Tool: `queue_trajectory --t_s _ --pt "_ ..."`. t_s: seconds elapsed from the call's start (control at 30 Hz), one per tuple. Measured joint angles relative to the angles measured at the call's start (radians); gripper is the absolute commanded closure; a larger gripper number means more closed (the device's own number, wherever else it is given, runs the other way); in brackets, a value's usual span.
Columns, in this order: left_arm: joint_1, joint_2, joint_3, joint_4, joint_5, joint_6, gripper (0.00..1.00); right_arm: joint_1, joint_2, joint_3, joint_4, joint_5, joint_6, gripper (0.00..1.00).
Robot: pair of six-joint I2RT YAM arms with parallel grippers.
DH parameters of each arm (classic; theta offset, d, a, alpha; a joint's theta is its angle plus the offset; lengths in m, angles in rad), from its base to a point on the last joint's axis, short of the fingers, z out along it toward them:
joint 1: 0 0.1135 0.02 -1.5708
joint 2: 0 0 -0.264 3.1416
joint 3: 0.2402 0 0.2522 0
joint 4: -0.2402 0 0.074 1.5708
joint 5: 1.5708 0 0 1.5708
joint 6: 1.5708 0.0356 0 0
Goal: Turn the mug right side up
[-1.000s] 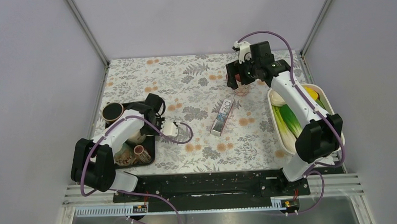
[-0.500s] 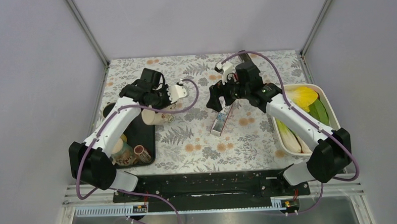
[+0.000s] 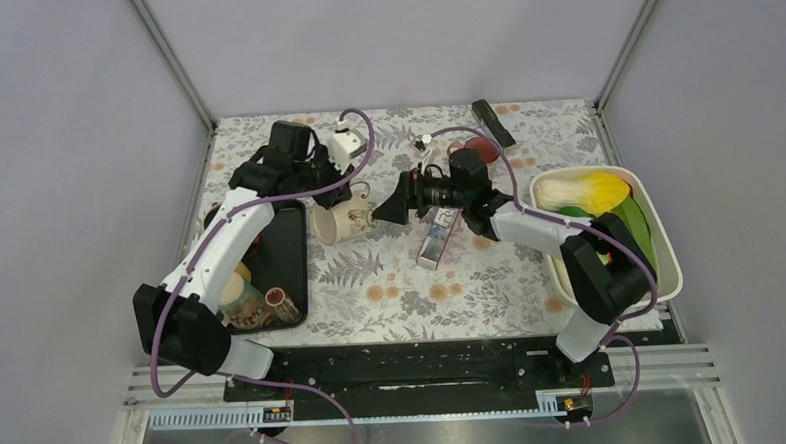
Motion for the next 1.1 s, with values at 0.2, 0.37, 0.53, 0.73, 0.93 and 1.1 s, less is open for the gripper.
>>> queue_trajectory --t_s 0.2,0.37,0.53,0.73,0.93,1.1 --pt "-0.001 -0.032 0.018 0.002 0.064 -0.07 1.0 0.014 0.071 0.014 0.146 -0.029 0.126 0.01" --pt "-0.001 -0.049 0.045 0.006 0.09 -0.103 1.0 0.024 0.095 0.017 0.246 -0.07 0.215 0.19" --pt "0.001 -0.052 0.048 0.022 0.118 -0.156 1.0 0.038 0.138 0.028 0.383 -0.121 0.365 0.75" --pt "0.035 -0.061 0.05 0.036 0.122 -0.15 0.43 0.032 0.124 0.033 0.452 -0.172 0.489 1.0" --pt "0.069 -0.072 0.057 0.085 0.153 -0.187 0.01 0.037 -0.013 0.033 0.071 -0.076 0.217 1.0" --pt "0.119 -0.13 0.067 0.04 0.101 -0.115 0.01 0.037 -0.156 0.128 -0.525 0.319 -0.146 1.0"
